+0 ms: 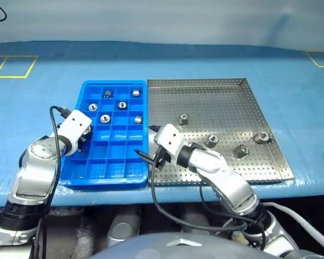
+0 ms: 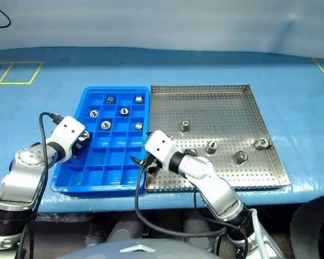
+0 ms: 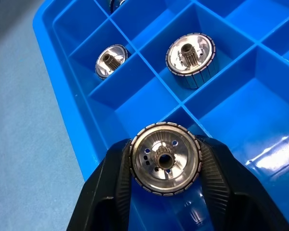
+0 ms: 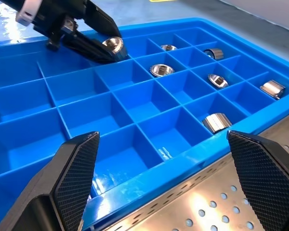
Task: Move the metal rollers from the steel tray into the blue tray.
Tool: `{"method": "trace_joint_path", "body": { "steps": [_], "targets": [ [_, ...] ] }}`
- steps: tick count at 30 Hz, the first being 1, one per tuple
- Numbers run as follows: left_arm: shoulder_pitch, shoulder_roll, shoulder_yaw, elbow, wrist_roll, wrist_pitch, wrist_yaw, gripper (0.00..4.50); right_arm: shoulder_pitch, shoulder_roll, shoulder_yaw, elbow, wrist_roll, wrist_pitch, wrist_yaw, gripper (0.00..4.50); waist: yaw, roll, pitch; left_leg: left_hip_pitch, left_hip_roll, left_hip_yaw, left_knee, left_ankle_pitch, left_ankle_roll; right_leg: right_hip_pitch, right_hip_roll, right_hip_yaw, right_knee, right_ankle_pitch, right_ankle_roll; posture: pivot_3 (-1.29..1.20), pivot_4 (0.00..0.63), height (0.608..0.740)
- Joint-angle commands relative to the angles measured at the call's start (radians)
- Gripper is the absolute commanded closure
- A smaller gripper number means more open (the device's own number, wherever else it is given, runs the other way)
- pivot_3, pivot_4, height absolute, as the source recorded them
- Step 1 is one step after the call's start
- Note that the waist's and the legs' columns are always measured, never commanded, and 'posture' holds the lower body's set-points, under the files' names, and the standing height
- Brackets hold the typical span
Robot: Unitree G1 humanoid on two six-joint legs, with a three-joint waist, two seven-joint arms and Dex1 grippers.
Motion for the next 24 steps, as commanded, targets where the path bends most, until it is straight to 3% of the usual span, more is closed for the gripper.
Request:
{"method": "trace_joint_path", "body": {
  "steps": [1, 8, 13, 24],
  "targets": [
    [-0.095, -0.049, 0.021, -0.025, -0.093, -0.026, -0.035, 0.85, 0.021, -0.003, -0.063, -0.110, 0.010, 0.028, -0.023, 0.00, 0.006, 0.000, 0.000, 0.000, 0.000, -0.002, 0.000, 0.000, 0.000, 0.000, 0.000, -0.002, -0.001, 0.000, 0.000, 0.06, 0.150, 0.740],
    [-0.369, -0.086, -0.118, 0.102, -0.223, -0.152, -0.243, 0.85, 0.126, -0.031, -0.216, -0.270, 0.036, 0.150, -0.070, 0.00, -0.016, -0.001, -0.001, -0.002, -0.002, -0.002, 0.002, 0.003, -0.003, 0.002, -0.002, -0.004, -0.002, 0.000, 0.000, 0.01, 0.150, 0.740],
    [-0.610, -0.215, -0.287, 0.389, -0.183, -0.256, -0.303, 0.85, 0.208, -0.041, -0.314, -0.342, 0.043, 0.238, -0.113, 0.00, -0.035, -0.001, 0.000, -0.002, -0.001, 0.000, 0.001, 0.002, -0.002, 0.001, 0.000, -0.002, -0.002, 0.002, 0.004, -0.06, 0.150, 0.740],
    [-0.823, -0.452, -0.400, 0.972, -0.086, -0.415, -0.307, 0.85, 0.252, 0.004, -0.305, -0.383, 0.024, 0.271, -0.209, 0.00, -0.102, -0.001, 0.000, -0.002, 0.000, 0.008, 0.002, -0.002, 0.006, 0.000, 0.001, 0.004, -0.002, 0.004, 0.007, -0.15, 0.150, 0.740]
  ]
}}
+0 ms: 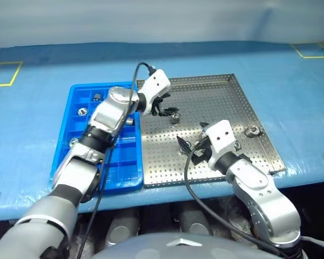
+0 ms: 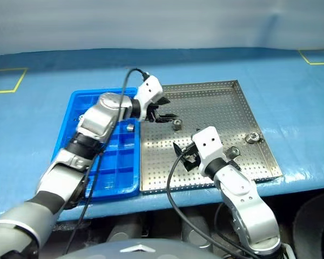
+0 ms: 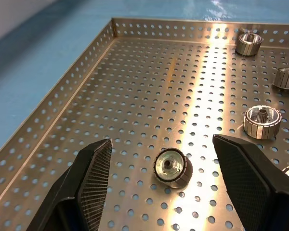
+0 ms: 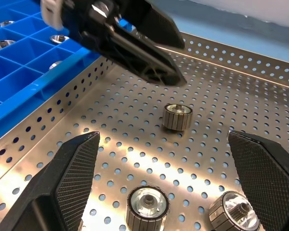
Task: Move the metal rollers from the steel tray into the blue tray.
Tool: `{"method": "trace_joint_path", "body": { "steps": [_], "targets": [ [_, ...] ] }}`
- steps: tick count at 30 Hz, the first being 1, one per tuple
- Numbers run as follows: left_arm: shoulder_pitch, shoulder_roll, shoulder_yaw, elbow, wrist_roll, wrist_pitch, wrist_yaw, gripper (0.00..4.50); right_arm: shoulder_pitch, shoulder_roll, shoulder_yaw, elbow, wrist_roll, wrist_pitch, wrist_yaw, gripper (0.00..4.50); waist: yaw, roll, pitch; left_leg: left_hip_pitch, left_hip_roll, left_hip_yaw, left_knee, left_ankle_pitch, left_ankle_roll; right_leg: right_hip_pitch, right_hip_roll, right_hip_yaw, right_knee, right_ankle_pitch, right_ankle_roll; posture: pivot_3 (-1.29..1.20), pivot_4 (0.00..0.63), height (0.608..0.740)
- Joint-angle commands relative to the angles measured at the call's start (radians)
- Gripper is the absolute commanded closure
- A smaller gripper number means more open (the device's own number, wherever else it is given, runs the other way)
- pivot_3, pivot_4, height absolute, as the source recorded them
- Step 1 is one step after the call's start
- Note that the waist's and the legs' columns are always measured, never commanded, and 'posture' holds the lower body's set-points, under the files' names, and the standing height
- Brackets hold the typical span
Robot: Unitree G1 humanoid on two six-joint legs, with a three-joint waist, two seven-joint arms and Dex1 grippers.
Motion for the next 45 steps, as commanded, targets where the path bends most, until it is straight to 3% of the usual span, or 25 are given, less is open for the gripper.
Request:
{"method": "trace_joint_path", "body": {
  "steps": [1, 6, 15, 18, 22, 27, 30, 34, 38, 41, 45],
  "targets": [
    [-0.058, -0.040, 0.016, 0.141, 0.039, -0.065, 0.040, 0.85, 0.008, 0.012, 0.005, -0.054, -0.006, -0.005, -0.027, 0.00, -0.009, 0.000, 0.000, 0.000, 0.000, 0.000, 0.000, 0.000, 0.000, 0.000, 0.000, 0.000, 0.000, 0.000, 0.000, -0.15, 0.150, 0.740],
    [-0.085, -0.088, 0.036, 0.313, 0.080, -0.139, 0.128, 0.85, 0.015, 0.019, 0.013, -0.060, -0.010, -0.007, -0.046, 0.00, -0.020, 0.000, 0.000, 0.000, 0.000, 0.001, 0.001, -0.001, 0.001, 0.000, 0.000, 0.001, 0.000, 0.001, 0.002, -0.16, 0.150, 0.740],
    [-0.074, -0.137, 0.091, 0.423, 0.077, -0.139, 0.131, 0.85, 0.006, 0.016, 0.009, -0.059, -0.009, -0.009, -0.055, 0.00, -0.024, 0.000, 0.000, 0.000, 0.000, 0.002, 0.004, -0.002, 0.003, 0.001, -0.001, 0.001, -0.001, 0.002, 0.004, -0.17, 0.150, 0.740],
    [-0.071, -0.143, 0.107, 0.436, 0.071, -0.131, 0.138, 1.48, 0.005, 0.015, 0.010, -0.058, -0.009, -0.010, -0.056, 0.00, -0.025, 0.000, 0.000, 0.000, 0.000, 0.002, 0.004, -0.002, 0.003, 0.001, -0.001, 0.001, -0.001, 0.002, 0.004, -0.17, 0.150, 0.740],
    [-0.062, -0.154, 0.147, 0.441, 0.056, -0.129, 0.159, 2.75, 0.006, 0.015, 0.011, -0.058, -0.009, -0.011, -0.058, 0.00, -0.025, 0.000, 0.000, 0.000, 0.000, 0.002, 0.004, -0.002, 0.003, 0.001, -0.001, 0.001, -0.001, 0.002, 0.004, -0.17, 0.150, 0.740],
    [-0.041, -0.141, 0.184, 0.384, 0.043, -0.126, 0.157, 2.83, 0.001, 0.017, 0.015, -0.055, -0.007, -0.010, -0.059, 0.00, -0.027, 0.000, 0.000, 0.000, 0.000, 0.002, 0.004, -0.002, 0.003, 0.001, -0.001, 0.002, 0.000, 0.002, 0.004, -0.16, 0.150, 0.740],
    [-0.012, -0.113, 0.202, 0.290, 0.033, -0.114, 0.151, 2.83, -0.002, 0.016, 0.020, -0.053, -0.006, -0.008, -0.058, 0.00, -0.027, 0.000, 0.000, 0.000, 0.000, 0.002, 0.004, -0.002, 0.003, 0.000, -0.001, 0.002, 0.000, 0.002, 0.004, -0.14, 0.150, 0.740],
    [0.099, -0.034, 0.242, -0.031, -0.023, -0.012, 0.115, 2.83, -0.018, 0.018, 0.033, -0.044, 0.002, -0.008, -0.049, 0.00, -0.029, 0.000, 0.000, 0.000, 0.001, 0.002, 0.004, -0.002, 0.003, 0.000, -0.001, 0.003, 0.000, 0.003, 0.004, -0.12, 0.150, 0.740],
    [0.253, 0.111, 0.298, -0.431, -0.087, 0.118, 0.089, 2.83, -0.063, 0.021, 0.069, -0.011, 0.021, -0.003, -0.021, 0.00, -0.026, 0.001, 0.000, 0.000, 0.001, 0.002, 0.003, -0.002, 0.002, -0.001, -0.004, 0.004, 0.000, 0.005, 0.000, -0.06, 0.150, 0.740],
    [0.330, 0.190, 0.335, -0.601, -0.121, 0.185, 0.096, 2.83, -0.094, 0.023, 0.089, 0.017, 0.030, -0.005, -0.004, 0.00, -0.011, 0.001, 0.000, 0.000, 0.001, 0.001, 0.002, -0.001, 0.001, -0.001, -0.004, 0.003, 0.000, 0.005, -0.001, 0.00, 0.150, 0.740],
    [0.540, 0.372, 0.456, -0.899, -0.152, 0.264, 0.081, 2.83, -0.183, 0.033, 0.149, 0.103, 0.043, -0.027, 0.043, 0.00, 0.010, 0.001, 0.000, 0.001, 0.001, 0.001, 0.002, -0.001, 0.000, -0.001, -0.003, 0.002, 0.000, 0.003, 0.001, 0.08, 0.150, 0.740]
  ]
}}
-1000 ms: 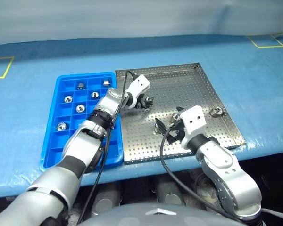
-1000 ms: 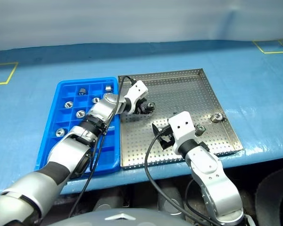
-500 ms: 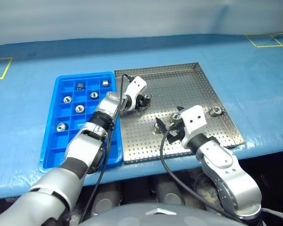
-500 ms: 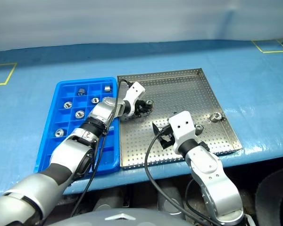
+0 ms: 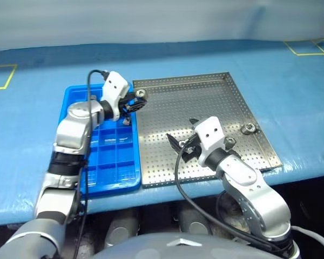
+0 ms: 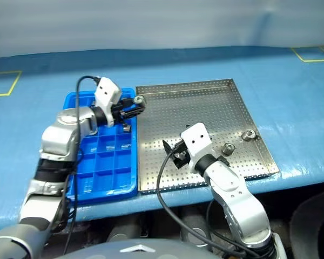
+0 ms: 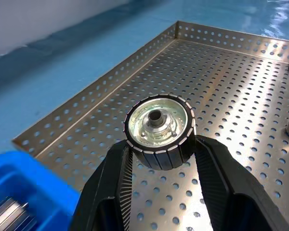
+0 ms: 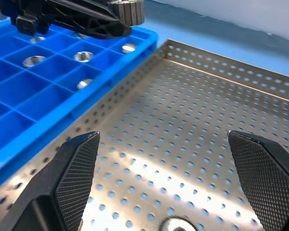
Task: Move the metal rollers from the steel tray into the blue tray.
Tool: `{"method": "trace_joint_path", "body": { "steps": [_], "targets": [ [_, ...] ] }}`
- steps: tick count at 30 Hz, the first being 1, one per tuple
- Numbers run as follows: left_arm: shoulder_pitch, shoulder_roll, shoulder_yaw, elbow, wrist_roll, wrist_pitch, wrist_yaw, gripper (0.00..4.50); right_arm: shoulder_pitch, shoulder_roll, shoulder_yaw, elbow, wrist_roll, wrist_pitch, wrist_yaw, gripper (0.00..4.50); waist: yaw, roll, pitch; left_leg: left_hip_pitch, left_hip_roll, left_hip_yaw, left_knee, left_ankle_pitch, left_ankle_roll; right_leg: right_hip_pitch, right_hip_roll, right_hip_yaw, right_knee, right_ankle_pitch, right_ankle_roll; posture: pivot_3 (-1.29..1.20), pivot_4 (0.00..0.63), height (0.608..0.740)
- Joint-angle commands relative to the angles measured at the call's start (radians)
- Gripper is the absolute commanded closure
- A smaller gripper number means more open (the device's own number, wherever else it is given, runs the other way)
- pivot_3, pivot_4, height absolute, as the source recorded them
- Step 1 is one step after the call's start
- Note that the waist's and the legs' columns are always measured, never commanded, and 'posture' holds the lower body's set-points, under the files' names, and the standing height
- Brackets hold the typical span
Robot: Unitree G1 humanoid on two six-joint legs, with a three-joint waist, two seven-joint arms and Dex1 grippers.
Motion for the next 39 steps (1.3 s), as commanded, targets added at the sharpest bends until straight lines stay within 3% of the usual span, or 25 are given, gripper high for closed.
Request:
{"method": "trace_joint_path", "body": {
  "steps": [1, 7, 14, 26, 31, 32, 39],
  "targets": [
    [0.128, 0.112, 0.112, -0.243, -0.059, 0.069, -0.025, 2.83, -0.064, 0.011, 0.036, 0.044, 0.016, -0.032, 0.040, 0.00, 0.009, 0.000, 0.000, 0.000, 0.000, 0.000, 0.000, 0.000, 0.000, 0.000, 0.000, 0.000, 0.000, 0.000, 0.000, 0.08, 0.150, 0.740],
    [0.410, 0.266, 0.252, -0.463, -0.136, 0.171, -0.058, 2.83, -0.124, 0.025, 0.087, 0.115, 0.025, -0.064, 0.087, 0.00, 0.065, 0.000, 0.001, 0.000, -0.001, -0.003, -0.002, 0.000, 0.000, 0.000, 0.000, -0.004, 0.000, -0.006, -0.005, 0.17, 0.150, 0.740],
    [0.579, 0.286, 0.262, -0.520, -0.134, 0.208, 0.010, 2.83, -0.122, 0.023, 0.112, 0.133, 0.030, -0.096, 0.120, 0.00, 0.094, 0.000, 0.001, 0.000, -0.001, -0.004, -0.002, 0.000, -0.001, 0.001, 0.000, -0.006, -0.001, -0.008, -0.007, 0.19, 0.150, 0.740],
    [0.581, 0.272, 0.180, -0.477, -0.139, 0.222, 0.107, 2.83, -0.091, -0.019, 0.128, 0.115, 0.030, -0.133, 0.163, 0.00, 0.090, 0.000, 0.001, 0.000, 0.000, -0.005, -0.005, 0.001, -0.004, 0.000, 0.000, -0.005, 0.000, -0.008, -0.008, 0.16, 0.150, 0.740],
    [0.576, 0.321, 0.135, -0.441, -0.136, 0.221, 0.081, 2.83, -0.070, -0.020, 0.117, 0.094, 0.020, -0.121, 0.141, 0.00, 0.086, 0.000, 0.001, 0.001, 0.000, -0.005, -0.010, 0.003, -0.006, -0.001, -0.001, -0.005, 0.000, -0.009, -0.009, 0.12, 0.150, 0.740],
    [0.575, 0.328, 0.130, -0.437, -0.137, 0.218, 0.077, 2.12, -0.067, -0.021, 0.115, 0.091, 0.019, -0.120, 0.139, 0.00, 0.085, 0.000, 0.001, 0.001, 0.000, -0.005, -0.011, 0.003, -0.006, -0.001, -0.001, -0.005, -0.001, -0.009, -0.009, 0.12, 0.150, 0.740],
    [0.462, 0.311, 0.139, -0.407, -0.200, 0.203, 0.046, 0.01, -0.024, -0.052, 0.086, 0.039, 0.013, -0.129, 0.122, 0.00, 0.088, 0.000, 0.001, 0.002, -0.001, -0.007, -0.014, 0.004, -0.007, -0.001, -0.001, -0.007, -0.001, -0.009, -0.010, 0.06, 0.150, 0.740]
  ]
}}
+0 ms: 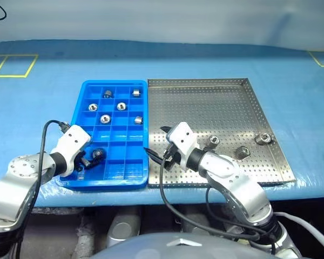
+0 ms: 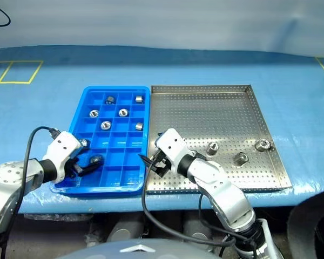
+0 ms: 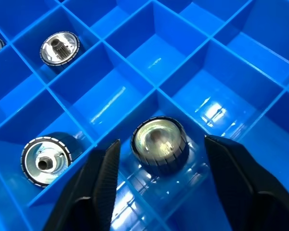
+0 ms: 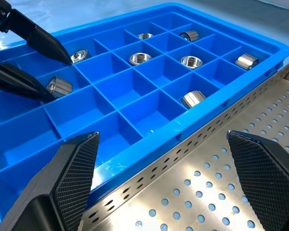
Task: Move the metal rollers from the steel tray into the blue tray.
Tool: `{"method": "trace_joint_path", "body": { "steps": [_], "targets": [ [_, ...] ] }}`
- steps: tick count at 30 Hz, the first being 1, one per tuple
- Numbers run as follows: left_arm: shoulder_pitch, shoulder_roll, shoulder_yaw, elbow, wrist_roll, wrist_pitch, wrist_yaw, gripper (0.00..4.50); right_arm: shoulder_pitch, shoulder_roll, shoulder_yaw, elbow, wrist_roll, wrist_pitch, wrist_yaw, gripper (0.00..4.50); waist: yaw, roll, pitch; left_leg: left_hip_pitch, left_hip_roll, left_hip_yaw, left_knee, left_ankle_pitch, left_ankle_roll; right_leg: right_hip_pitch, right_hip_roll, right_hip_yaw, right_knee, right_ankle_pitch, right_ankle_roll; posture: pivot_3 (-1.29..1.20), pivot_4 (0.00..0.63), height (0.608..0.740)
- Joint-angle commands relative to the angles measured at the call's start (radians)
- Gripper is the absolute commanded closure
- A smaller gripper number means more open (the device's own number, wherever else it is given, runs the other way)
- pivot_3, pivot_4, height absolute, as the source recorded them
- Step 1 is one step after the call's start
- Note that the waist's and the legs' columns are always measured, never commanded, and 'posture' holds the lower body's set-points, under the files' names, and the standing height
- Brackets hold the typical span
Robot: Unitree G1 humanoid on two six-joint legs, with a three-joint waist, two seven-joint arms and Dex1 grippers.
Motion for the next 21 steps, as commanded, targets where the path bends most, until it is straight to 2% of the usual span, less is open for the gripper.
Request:
{"method": "trace_joint_path", "body": {
  "steps": [1, 6, 8, 11, 13, 16, 21],
  "targets": [
    [-0.104, -0.030, -0.004, -0.007, -0.061, -0.021, -0.026, 0.01, 0.025, -0.026, -0.032, -0.079, -0.003, -0.024, -0.002, 0.00, -0.001, 0.000, 0.000, 0.000, 0.000, 0.000, 0.000, 0.000, 0.000, 0.000, 0.000, 0.000, 0.000, 0.000, 0.000, 0.06, 0.150, 0.740],
    [-0.362, -0.159, -0.129, 0.077, -0.096, -0.040, -0.026, 0.01, 0.111, -0.106, -0.102, -0.135, -0.009, -0.057, 0.009, 0.00, -0.005, -0.001, 0.000, 0.000, -0.001, 0.000, 0.001, 0.002, -0.001, 0.002, 0.000, -0.001, -0.001, 0.001, 0.002, 0.00, 0.150, 0.740],
    [-0.453, -0.199, -0.208, 0.130, -0.065, -0.048, -0.022, 0.01, 0.140, -0.128, -0.128, -0.147, -0.014, -0.053, 0.003, 0.00, -0.017, -0.002, -0.001, 0.000, -0.001, 0.001, 0.002, 0.003, -0.002, 0.002, 0.000, 0.000, -0.001, 0.001, 0.002, -0.03, 0.150, 0.740],
    [-0.588, -0.238, -0.391, 0.229, 0.049, -0.127, -0.036, 0.01, 0.201, -0.146, -0.183, -0.172, -0.017, -0.043, -0.015, 0.00, -0.037, -0.002, -0.001, 0.000, -0.001, 0.002, 0.002, 0.002, -0.002, 0.002, 0.001, 0.001, -0.001, 0.002, 0.003, -0.07, 0.150, 0.740],
    [-0.670, -0.300, -0.465, 0.307, 0.059, -0.145, -0.063, 0.01, 0.254, -0.152, -0.219, -0.199, -0.020, -0.033, -0.031, 0.00, -0.049, -0.002, -0.001, 0.000, -0.001, 0.004, 0.002, 0.002, -0.001, 0.002, 0.002, 0.002, -0.001, 0.002, 0.003, -0.08, 0.150, 0.740],
    [-0.757, -0.371, -0.562, 0.441, 0.080, -0.211, -0.153, 0.01, 0.326, -0.151, -0.259, -0.234, -0.024, -0.024, -0.053, 0.00, -0.061, -0.002, -0.001, 0.000, -0.001, 0.004, 0.002, 0.002, 0.000, 0.002, 0.002, 0.003, -0.001, 0.003, 0.005, -0.13, 0.150, 0.740],
    [-0.825, -0.474, -0.635, 0.646, 0.096, -0.266, -0.245, 0.01, 0.396, -0.134, -0.285, -0.267, -0.040, -0.018, -0.099, 0.00, -0.098, -0.002, -0.001, 0.001, 0.000, 0.007, 0.002, 0.000, 0.004, 0.001, 0.003, 0.005, 0.000, 0.002, 0.005, -0.18, 0.150, 0.740]
  ]
}}
